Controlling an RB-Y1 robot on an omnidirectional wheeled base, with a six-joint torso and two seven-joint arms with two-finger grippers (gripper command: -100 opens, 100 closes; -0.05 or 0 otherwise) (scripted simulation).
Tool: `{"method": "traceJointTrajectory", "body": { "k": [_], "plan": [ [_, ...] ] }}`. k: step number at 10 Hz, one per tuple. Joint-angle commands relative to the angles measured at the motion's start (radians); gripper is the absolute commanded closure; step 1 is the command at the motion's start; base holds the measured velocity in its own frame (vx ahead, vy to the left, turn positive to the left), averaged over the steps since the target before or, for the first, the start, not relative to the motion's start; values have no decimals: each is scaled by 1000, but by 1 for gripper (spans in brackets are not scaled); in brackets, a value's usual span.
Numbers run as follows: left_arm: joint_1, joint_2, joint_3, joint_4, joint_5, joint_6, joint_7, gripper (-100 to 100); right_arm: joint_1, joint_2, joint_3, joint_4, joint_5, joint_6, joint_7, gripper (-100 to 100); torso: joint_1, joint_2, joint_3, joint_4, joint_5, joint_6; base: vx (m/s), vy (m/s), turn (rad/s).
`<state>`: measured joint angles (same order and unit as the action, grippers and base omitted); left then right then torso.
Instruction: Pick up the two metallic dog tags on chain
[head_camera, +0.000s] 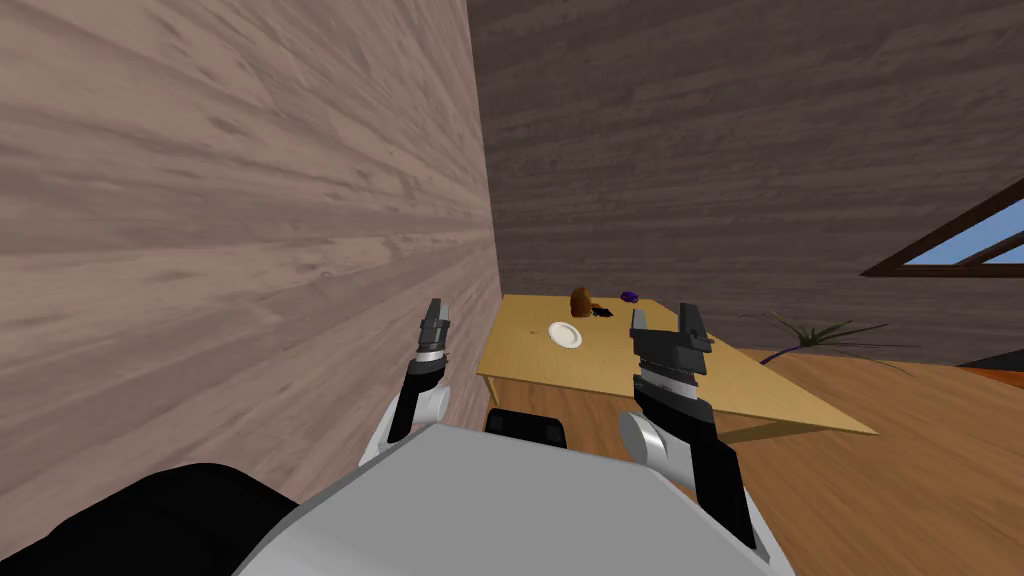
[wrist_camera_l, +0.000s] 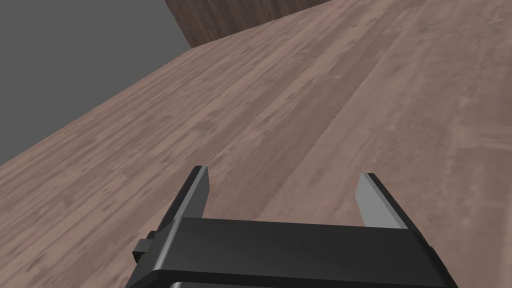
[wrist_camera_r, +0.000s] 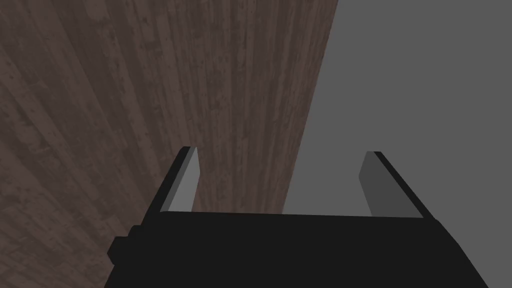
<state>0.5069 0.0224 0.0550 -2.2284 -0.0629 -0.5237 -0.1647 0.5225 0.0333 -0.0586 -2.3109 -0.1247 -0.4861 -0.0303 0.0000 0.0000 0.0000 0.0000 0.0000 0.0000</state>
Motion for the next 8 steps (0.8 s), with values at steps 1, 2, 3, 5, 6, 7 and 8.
{"method": "traceJointTrajectory", "body": {
  "k": [1, 2, 3, 5, 6, 7, 8],
  "plan": [
    [0, 0, 0, 0, 0, 0, 0, 0, -2, -32, 0, 12, 9, 6, -2, -100, 0, 0, 0, 0, 0, 0, -27, -4, 76],
    [0, 0, 0, 0, 0, 0, 0, 0, -4, -56, -1, 23, 18, 11, -4, -100, 0, 1, 1, 0, 0, 0, -61, -14, 129],
    [0, 0, 0, 0, 0, 0, 0, 0, -6, -82, -1, 39, 30, 18, -6, -100, -1, 3, 2, 1, 0, 0, -78, -28, 129],
    [0, 0, 0, 0, 0, 0, 0, 0, -12, -134, 0, 80, 64, 38, -13, -100, -3, 6, 3, 1, -1, 0, -104, -37, 203],
    [0, 0, 0, 0, 0, 0, 0, 0, -16, -160, 0, 106, 85, 50, -17, -100, -3, 7, 4, 2, -1, 0, -140, -28, 273],
    [0, 0, 0, 0, 0, 0, 0, 0, -21, -186, 1, 136, 109, 64, -22, -100, -3, 9, 5, 2, -1, 0, -154, -39, 233],
    [0, 0, 0, 0, 0, 0, 0, 0, -27, -213, 2, 169, 136, 79, -27, -100, -3, 9, 5, 2, -1, 0, -161, -35, 333]
  ]
}}
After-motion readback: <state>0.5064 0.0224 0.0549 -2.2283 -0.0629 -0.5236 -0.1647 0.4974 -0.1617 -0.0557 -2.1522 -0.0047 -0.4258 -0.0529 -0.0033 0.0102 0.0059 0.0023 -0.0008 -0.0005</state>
